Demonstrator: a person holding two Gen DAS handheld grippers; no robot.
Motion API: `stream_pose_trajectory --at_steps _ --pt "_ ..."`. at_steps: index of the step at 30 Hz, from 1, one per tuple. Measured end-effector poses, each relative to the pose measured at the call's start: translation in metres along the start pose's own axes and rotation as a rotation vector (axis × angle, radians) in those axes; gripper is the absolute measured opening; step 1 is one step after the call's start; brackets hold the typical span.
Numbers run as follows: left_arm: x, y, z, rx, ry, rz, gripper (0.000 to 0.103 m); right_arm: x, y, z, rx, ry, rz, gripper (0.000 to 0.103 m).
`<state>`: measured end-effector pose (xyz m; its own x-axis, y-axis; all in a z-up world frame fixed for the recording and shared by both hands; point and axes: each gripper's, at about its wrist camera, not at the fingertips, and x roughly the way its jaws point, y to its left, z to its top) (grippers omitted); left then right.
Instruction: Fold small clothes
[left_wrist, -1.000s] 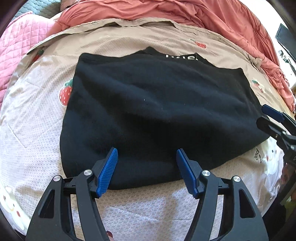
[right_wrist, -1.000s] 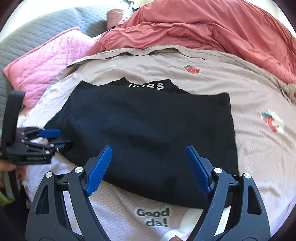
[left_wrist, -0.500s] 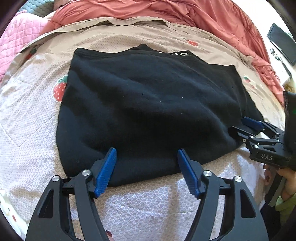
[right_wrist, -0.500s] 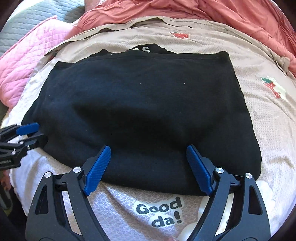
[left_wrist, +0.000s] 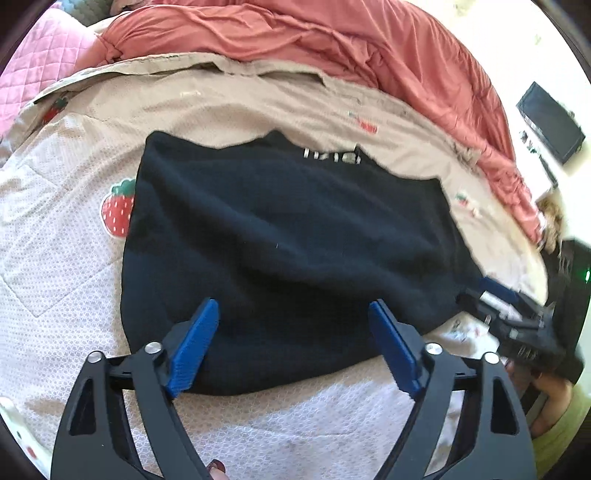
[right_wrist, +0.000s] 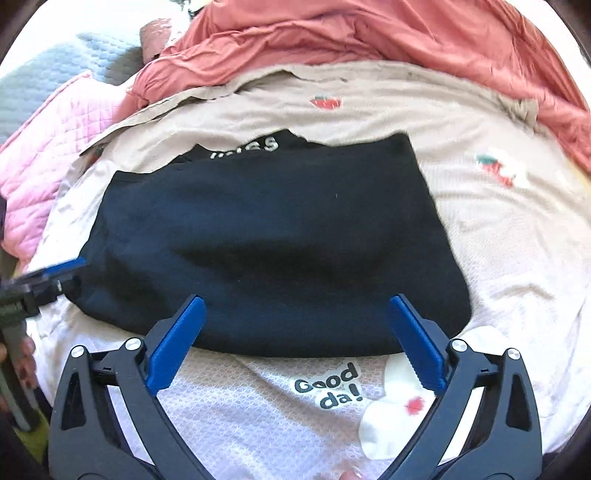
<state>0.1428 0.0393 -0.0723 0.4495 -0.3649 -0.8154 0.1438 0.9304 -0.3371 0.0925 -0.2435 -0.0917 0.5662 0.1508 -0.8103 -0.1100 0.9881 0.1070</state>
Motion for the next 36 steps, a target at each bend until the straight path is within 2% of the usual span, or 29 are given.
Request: stream_pose_trajectory --at_steps 3,9,17,19,21,23,27,30,36 --pt "-0.008 0.0 0.004 0.006 -0.018 0.005 0.089 -0.009 0.01 0.005 -0.041 -0.03 -0.042 0.094" --pt "-0.029 0.006 0.013 0.008 -0.075 0.029 0.098 -0.025 0.032 0.015 -0.093 -0.093 -0.047 0.094" --pt "-0.052 0.036 0.03 -0.04 -0.117 0.072 0.098 -0.031 0.072 0.022 -0.184 -0.128 -0.015 0.094" --pt "-0.055 0.045 0.033 -0.042 -0.125 0.104 0.098 -0.03 0.08 0.021 -0.205 -0.13 -0.01 0.094" --pt "-0.057 0.055 0.037 -0.028 -0.142 0.177 0.098 -0.027 0.089 0.019 -0.229 -0.129 -0.004 0.094" --pt "-0.058 0.066 0.039 -0.034 -0.143 0.219 0.098 -0.025 0.096 0.016 -0.249 -0.127 0.008 0.094" --pt "-0.06 0.09 0.046 -0.087 -0.142 0.205 0.098 -0.017 0.116 0.004 -0.319 -0.113 0.02 0.094" --pt "-0.056 0.103 0.052 -0.1 -0.14 0.223 0.098 -0.011 0.129 -0.003 -0.371 -0.105 0.027 0.094" --pt "-0.041 0.117 0.064 -0.117 -0.122 0.207 0.098 0.001 0.158 -0.019 -0.48 -0.084 0.048 0.094"
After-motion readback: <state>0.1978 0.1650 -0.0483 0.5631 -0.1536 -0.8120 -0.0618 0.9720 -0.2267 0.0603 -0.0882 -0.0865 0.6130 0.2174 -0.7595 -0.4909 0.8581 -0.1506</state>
